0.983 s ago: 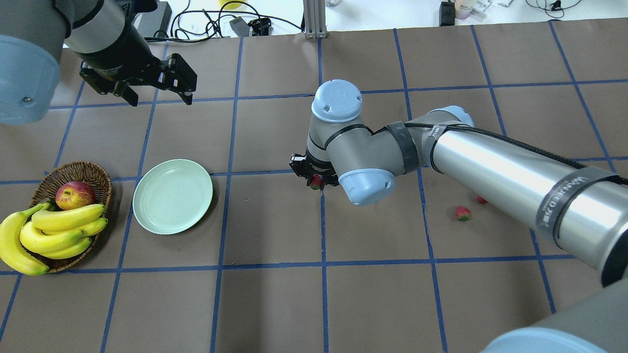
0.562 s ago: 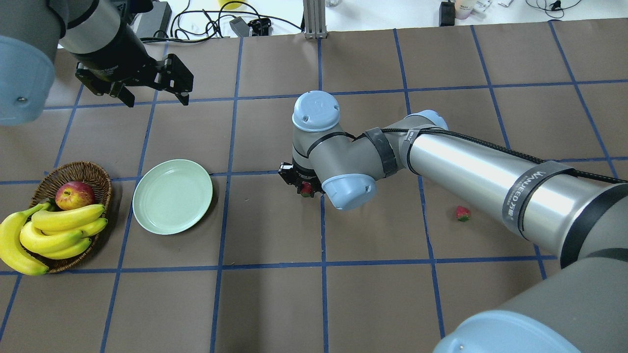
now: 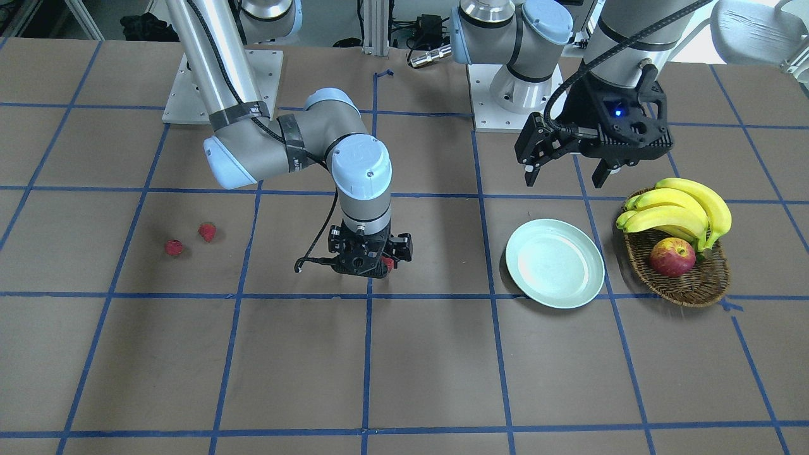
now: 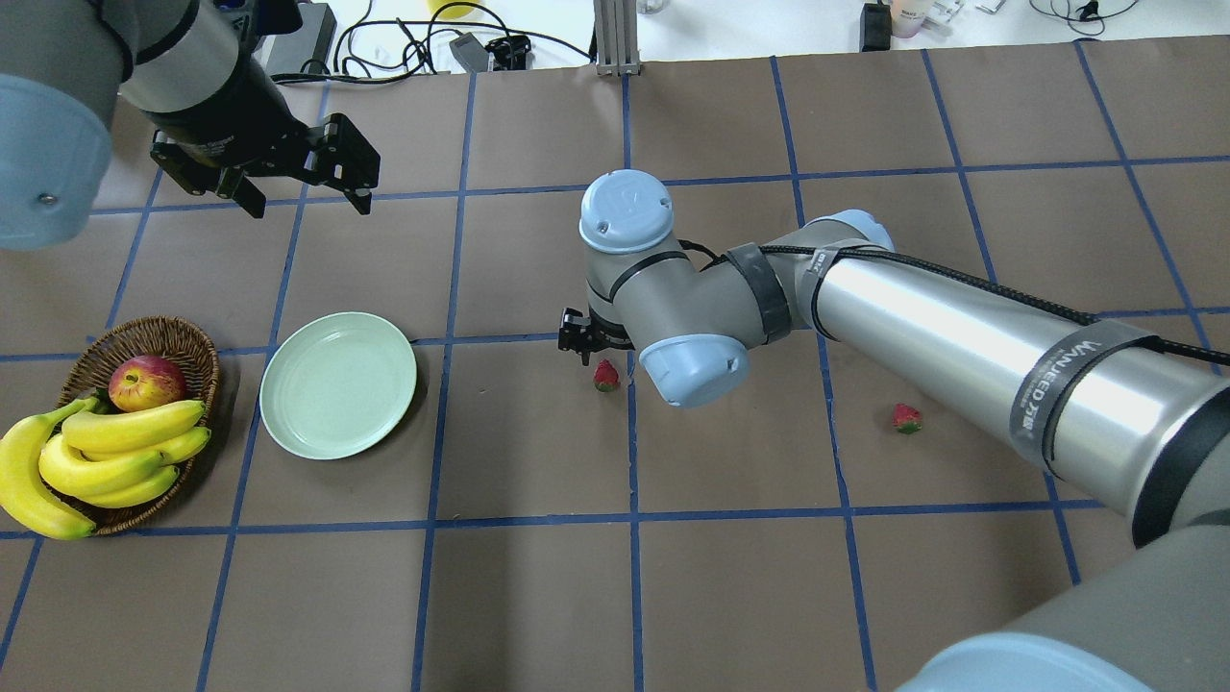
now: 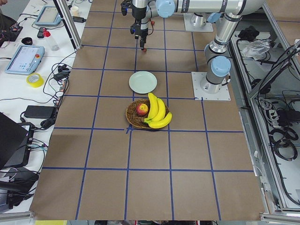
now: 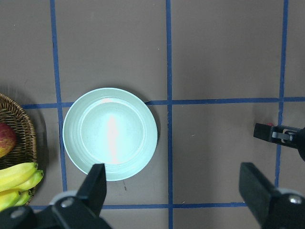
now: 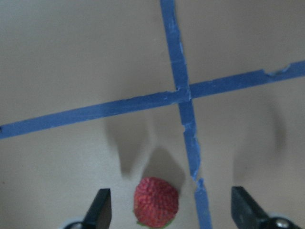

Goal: Collect all strawberries into plate
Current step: 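Grasp the middle strawberry with the left gripper while the right grasps another strawberry, then drop the strawberry into the plate with the left gripper while the right sets another mid-table, then grasp the mid-table strawberry with the left gripper while the right grasps the last strawberry, then lower the strawberry into the plate with the left gripper and release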

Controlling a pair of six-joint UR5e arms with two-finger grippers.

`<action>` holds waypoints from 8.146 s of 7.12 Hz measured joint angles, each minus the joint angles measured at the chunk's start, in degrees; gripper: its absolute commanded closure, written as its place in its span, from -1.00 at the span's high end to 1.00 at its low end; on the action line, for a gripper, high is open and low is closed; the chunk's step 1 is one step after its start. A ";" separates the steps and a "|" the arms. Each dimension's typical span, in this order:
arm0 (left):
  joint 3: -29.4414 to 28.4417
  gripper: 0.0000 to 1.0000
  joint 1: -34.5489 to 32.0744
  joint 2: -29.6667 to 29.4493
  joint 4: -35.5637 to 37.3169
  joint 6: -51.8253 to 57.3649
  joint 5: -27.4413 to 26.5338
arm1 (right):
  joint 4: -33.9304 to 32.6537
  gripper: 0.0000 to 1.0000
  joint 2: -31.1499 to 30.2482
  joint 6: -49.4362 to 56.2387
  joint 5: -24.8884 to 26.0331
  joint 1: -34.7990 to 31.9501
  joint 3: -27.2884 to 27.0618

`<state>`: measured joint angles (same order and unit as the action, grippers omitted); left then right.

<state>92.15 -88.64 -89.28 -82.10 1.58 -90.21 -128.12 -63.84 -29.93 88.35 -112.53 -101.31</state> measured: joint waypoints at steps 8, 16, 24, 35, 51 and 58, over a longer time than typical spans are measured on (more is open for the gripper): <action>11.09 1.00 -17.14 -17.20 26.25 -30.28 2.73 | 4.23 0.94 -16.14 30.07 4.08 28.00 -19.87; 12.25 -0.73 -23.94 -28.14 34.15 -38.65 -2.37 | -5.17 -0.81 -15.89 37.72 3.31 34.13 -27.33; 13.70 -1.00 -6.86 -19.09 27.89 -12.27 0.68 | 0.29 -0.82 -15.25 12.08 0.60 16.55 -16.68; 16.79 1.00 12.62 -18.04 24.55 17.88 3.29 | -1.34 1.00 7.11 -26.08 -7.46 -5.67 6.06; 17.92 -0.94 -19.73 -26.21 37.83 -21.84 0.11 | 5.05 0.93 -13.85 53.09 2.94 41.52 -14.92; 16.34 -1.00 -3.24 -17.27 30.77 -4.66 1.00 | -7.46 -0.72 -13.39 52.81 1.57 42.21 -25.11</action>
<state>108.49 -91.88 -106.55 -51.33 -3.08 -89.21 -135.58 -77.23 22.88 89.92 -70.32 -126.42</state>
